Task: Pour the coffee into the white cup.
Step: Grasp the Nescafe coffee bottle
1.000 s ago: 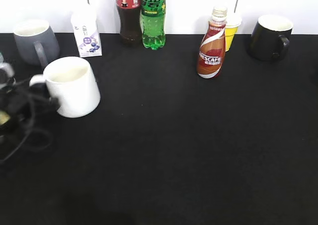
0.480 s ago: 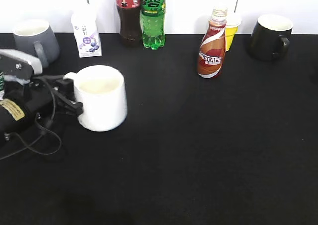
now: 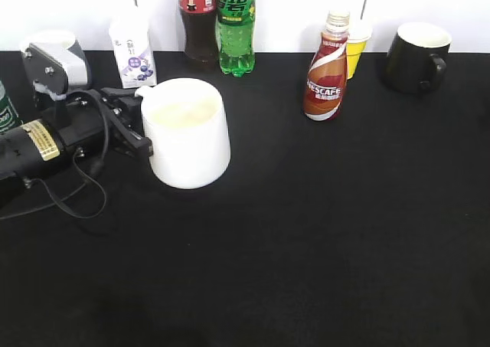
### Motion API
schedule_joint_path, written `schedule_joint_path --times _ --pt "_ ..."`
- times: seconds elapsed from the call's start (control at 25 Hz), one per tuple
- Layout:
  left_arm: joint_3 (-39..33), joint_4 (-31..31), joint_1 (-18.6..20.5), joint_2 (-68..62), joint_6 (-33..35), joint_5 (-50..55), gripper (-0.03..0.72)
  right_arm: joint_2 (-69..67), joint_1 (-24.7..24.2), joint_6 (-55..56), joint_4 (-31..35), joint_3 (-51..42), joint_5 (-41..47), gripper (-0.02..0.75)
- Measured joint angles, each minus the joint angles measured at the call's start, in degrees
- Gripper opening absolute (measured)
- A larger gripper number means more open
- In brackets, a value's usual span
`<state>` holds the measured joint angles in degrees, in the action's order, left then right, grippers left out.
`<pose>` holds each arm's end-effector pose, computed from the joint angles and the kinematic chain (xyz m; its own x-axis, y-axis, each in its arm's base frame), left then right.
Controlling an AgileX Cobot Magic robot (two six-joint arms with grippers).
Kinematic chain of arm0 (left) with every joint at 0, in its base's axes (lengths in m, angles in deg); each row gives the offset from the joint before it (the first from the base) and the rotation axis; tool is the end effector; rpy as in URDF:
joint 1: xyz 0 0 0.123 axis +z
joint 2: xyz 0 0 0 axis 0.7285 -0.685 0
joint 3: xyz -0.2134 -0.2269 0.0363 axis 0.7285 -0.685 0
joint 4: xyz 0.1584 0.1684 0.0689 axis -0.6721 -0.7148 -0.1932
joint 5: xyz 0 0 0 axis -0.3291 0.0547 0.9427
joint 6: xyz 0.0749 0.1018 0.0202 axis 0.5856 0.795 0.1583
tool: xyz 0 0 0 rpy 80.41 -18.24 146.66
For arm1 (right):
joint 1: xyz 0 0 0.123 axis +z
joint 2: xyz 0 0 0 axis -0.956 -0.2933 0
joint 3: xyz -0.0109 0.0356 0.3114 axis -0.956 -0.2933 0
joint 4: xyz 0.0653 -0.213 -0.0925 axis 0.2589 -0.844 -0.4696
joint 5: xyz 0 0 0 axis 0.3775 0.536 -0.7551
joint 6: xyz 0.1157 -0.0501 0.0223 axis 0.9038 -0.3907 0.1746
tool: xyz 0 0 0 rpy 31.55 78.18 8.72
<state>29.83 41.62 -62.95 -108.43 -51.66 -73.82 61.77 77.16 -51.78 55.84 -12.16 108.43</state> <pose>0.3256 -0.1600 0.1854 -0.0968 -0.0016 -0.9953 0.7102 0.7005 -0.0702 0.0384 -0.0021 0.2919 -0.4322 0.0125 -0.9017 -0.0203 0.9995 0.0235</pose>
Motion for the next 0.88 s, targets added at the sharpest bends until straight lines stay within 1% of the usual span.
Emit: schedule_joint_path --times 0.12,0.16,0.24,0.28,0.32,0.36,0.48,0.52,0.6,0.64,0.68,0.8,0.88 --pt "0.0 0.0 0.0 0.0 -0.11 0.0 0.055 -16.9 0.0 0.0 -0.05 0.06 -20.85 0.574" --pt "0.0 0.0 0.0 0.0 -0.11 0.0 0.055 -21.33 0.0 -0.07 -0.05 -0.3 -29.17 0.574" --pt "0.0 0.0 0.0 0.0 -0.11 0.0 0.055 -31.17 0.0 -0.52 -0.26 -4.2 -46.48 0.574" --pt "0.0 0.0 0.0 0.0 -0.17 0.0 0.055 -36.65 0.0 -0.52 -1.86 -6.6 -54.7 0.574" --pt "0.0 0.0 0.0 0.0 -0.17 0.0 0.055 -41.1 0.0 -0.57 -4.38 -8.23 -60.65 0.574" --pt "0.0 0.0 0.0 0.0 -0.17 0.0 0.055 -46.25 0.0 -0.64 -5.44 -8.79 -66.11 0.574" --pt "0.01 0.0 0.0 0.0 -0.17 0.0 0.055 -63.01 0.0 2.33 -6.64 -8.85 -82.11 0.574" --pt "0.01 0.0 0.0 0.0 -0.17 0.0 0.055 -68.14 0.0 2.59 -9.76 -8.85 -86.43 0.574" --pt "0.06 0.0 0.0 0.0 -0.17 0.0 0.055 -77.0 0.0 3.38 -17.76 -8.85 -99.41 0.574" --pt "0.06 0.0 0.0 0.0 -0.17 0.0 0.055 -80.6 0.0 4.81 -18.97 -8.5 -104.45 0.574" --pt "0.07 0.0 0.0 0.0 -0.17 0.0 0.055 -83.71 0.0 6.49 -19.97 -7.51 -105.93 0.574" --pt "0.07 0.0 0.0 0.0 -0.17 0.0 0.055 -91.16 0.0 15.66 -30.54 2.37 -106.32 0.63" --pt "0.07 0.0 0.0 0.0 -0.17 0.0 0.055 -95.55 1.34 17.84 -33.05 9.63 -103.43 0.64"
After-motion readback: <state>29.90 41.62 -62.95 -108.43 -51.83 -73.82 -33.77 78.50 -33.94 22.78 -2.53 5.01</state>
